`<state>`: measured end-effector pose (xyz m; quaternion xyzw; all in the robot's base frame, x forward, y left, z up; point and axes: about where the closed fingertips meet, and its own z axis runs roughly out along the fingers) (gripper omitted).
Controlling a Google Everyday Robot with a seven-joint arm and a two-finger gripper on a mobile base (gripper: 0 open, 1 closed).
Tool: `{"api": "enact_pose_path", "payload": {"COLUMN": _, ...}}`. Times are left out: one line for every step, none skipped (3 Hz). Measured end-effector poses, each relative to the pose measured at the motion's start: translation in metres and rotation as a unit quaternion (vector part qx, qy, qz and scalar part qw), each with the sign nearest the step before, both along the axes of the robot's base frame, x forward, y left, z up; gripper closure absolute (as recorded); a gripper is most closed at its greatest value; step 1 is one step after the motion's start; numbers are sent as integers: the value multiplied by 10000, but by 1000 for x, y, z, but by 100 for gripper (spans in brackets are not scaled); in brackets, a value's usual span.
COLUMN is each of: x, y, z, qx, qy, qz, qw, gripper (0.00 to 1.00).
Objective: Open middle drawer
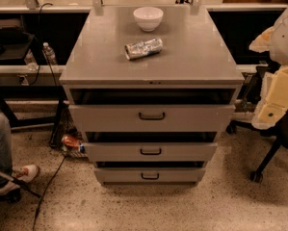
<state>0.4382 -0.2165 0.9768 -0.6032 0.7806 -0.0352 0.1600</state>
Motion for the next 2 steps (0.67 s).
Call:
{"api": "enact_pose_path", "payload": {"x": 0, "y": 0, "z": -1, "qx": 3, "qy": 1, "qz": 3, "qw": 10000, "gripper": 0}}
{"api": "enact_pose_path", "payload": {"x": -8, "y": -2, "z": -33, "qx": 57, "qy": 60, "qz": 74, "qw": 9999, "gripper": 0}}
